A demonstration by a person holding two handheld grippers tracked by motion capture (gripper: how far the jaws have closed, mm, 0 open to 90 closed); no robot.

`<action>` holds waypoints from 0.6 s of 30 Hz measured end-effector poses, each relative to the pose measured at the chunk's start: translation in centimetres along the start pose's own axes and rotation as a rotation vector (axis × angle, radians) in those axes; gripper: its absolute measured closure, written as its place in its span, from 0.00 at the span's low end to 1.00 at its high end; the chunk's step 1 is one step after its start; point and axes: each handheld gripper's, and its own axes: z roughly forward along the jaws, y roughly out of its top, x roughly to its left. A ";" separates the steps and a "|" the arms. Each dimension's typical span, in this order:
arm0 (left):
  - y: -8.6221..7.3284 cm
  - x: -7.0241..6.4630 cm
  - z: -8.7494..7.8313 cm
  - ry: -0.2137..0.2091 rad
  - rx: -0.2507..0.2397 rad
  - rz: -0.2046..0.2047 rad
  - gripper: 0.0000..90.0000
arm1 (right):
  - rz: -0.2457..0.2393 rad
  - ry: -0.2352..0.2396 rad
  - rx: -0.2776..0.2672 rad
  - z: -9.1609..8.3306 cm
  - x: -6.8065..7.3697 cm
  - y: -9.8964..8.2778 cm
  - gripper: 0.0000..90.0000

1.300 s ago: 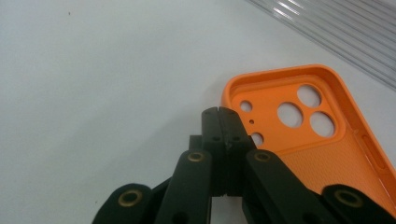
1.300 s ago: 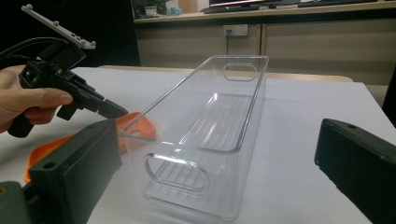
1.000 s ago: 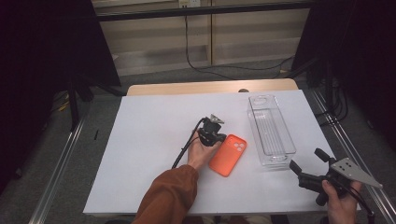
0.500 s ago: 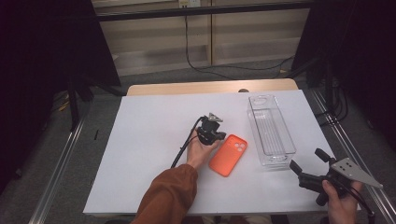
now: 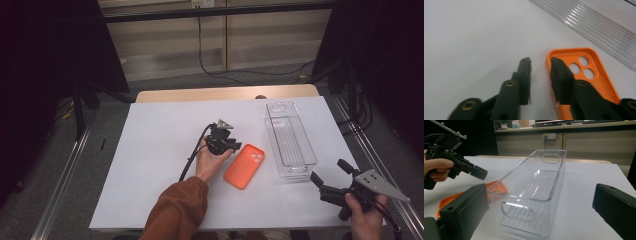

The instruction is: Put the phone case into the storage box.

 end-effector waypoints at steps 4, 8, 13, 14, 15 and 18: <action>-0.2 0.0 -0.6 0.024 -0.008 0.015 0.63 | -0.002 -0.001 -0.002 0.0 0.0 0.0 0.00; -0.8 0.4 -1.1 0.044 -0.018 0.009 0.46 | -0.002 -0.001 -0.002 -0.1 0.0 0.0 0.00; -1.0 0.6 -1.7 0.052 -0.033 -0.015 0.26 | -0.003 -0.004 -0.002 0.0 0.1 0.0 0.00; -1.0 0.6 -1.9 0.047 -0.041 -0.017 0.23 | -0.003 -0.004 -0.002 0.0 0.1 0.0 0.00; -0.9 0.6 -2.1 0.038 -0.042 -0.018 0.21 | -0.005 -0.004 -0.002 0.0 0.0 0.0 0.00; -0.9 0.5 -2.4 0.041 -0.041 -0.005 0.12 | -0.003 -0.005 -0.002 0.0 0.1 0.0 0.00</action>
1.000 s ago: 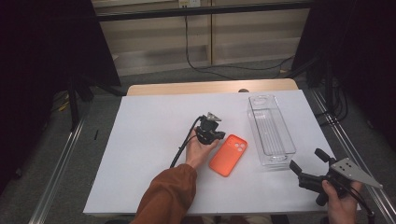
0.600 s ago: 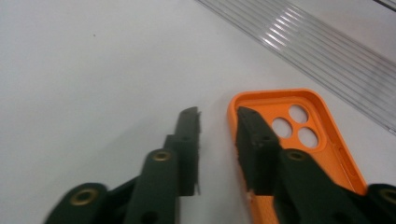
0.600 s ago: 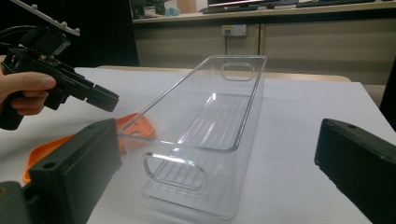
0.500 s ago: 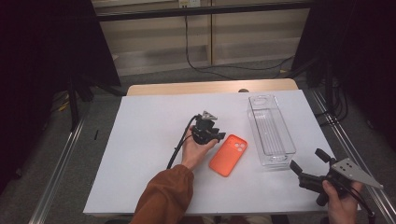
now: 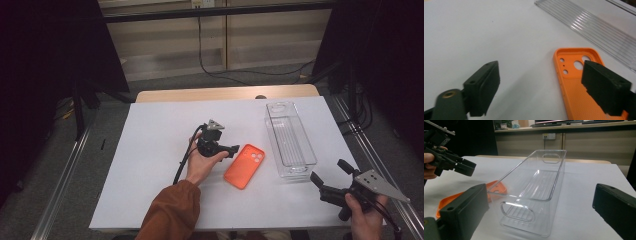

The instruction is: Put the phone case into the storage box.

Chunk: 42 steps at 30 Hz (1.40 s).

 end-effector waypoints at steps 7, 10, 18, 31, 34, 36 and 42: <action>-0.3 -0.4 -0.7 -0.007 0.012 0.010 0.06 | 0.001 -0.001 -0.003 -0.1 0.0 0.0 0.00; -0.3 -0.7 -1.1 -0.010 0.003 0.026 0.05 | 0.000 0.000 -0.001 0.0 0.0 0.0 0.00; -0.5 -1.0 -2.1 -0.042 0.008 0.020 0.05 | -0.003 -0.002 -0.001 0.0 0.0 0.0 0.00; -1.5 -1.9 -2.6 -0.103 0.050 0.020 0.05 | -0.007 -0.003 -0.002 0.0 0.0 0.0 0.00; -1.6 -2.4 -2.4 -0.109 0.069 0.040 0.04 | -0.006 -0.001 -0.001 0.0 0.0 0.0 0.00; -1.6 -2.8 -2.2 -0.115 0.081 0.052 0.04 | -0.006 -0.003 0.001 0.0 0.1 0.0 0.00; -1.7 -3.3 -1.6 -0.112 0.095 0.057 0.05 | -0.008 -0.001 0.000 0.0 0.1 0.0 0.00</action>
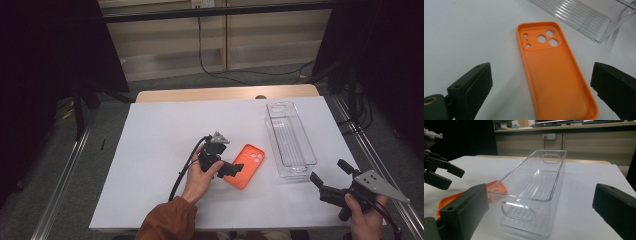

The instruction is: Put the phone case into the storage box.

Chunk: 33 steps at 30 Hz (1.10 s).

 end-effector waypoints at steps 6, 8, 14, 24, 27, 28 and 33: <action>0.0 -0.2 0.6 -0.019 0.066 -0.017 0.05 | -0.002 0.001 -0.001 0.0 0.0 0.0 0.00; 0.1 -0.2 0.9 -0.021 0.062 -0.032 0.05 | 0.001 0.001 -0.001 0.0 0.0 0.0 0.00; 0.6 -0.4 1.9 -0.028 0.094 -0.032 0.06 | 0.001 0.002 -0.001 0.1 0.0 0.0 0.00; 1.2 -1.1 2.9 -0.023 0.130 -0.020 0.05 | 0.002 0.003 -0.001 0.0 0.0 0.0 0.00; 1.1 -1.4 3.3 -0.025 0.146 -0.025 0.05 | 0.001 0.003 -0.002 0.0 0.0 0.0 0.00; 1.1 -1.4 3.4 -0.020 0.153 -0.015 0.06 | 0.000 0.002 -0.002 0.1 0.0 0.0 0.00; 1.3 -1.7 3.9 -0.010 0.154 -0.018 0.06 | 0.003 0.004 -0.002 0.1 0.0 0.0 0.00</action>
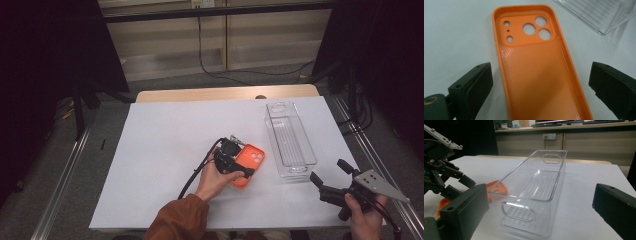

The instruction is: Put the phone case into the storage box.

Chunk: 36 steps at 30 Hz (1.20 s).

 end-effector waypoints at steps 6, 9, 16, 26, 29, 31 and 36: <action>0.0 -0.4 0.6 0.009 0.035 0.020 0.06 | -0.003 -0.001 0.003 0.0 0.0 0.0 0.00; 0.0 -0.6 0.9 0.034 0.044 0.010 0.06 | -0.002 0.000 0.002 0.0 0.0 0.0 0.00; 0.3 -1.0 1.3 0.082 0.053 0.044 0.07 | 0.000 0.001 0.003 0.0 0.0 0.0 0.00; 0.2 -1.7 1.7 0.136 0.067 0.073 0.07 | -0.002 0.001 0.003 0.0 0.0 0.0 0.00; 0.3 -1.7 1.5 0.145 0.069 0.063 0.10 | -0.003 0.002 0.002 0.0 0.0 0.0 0.00; 0.3 -1.6 1.5 0.140 0.074 0.066 0.11 | -0.002 0.001 0.001 0.0 0.0 0.0 0.00; 0.4 -1.9 1.8 0.155 0.087 0.071 0.09 | -0.002 0.001 0.001 0.0 0.0 0.0 0.00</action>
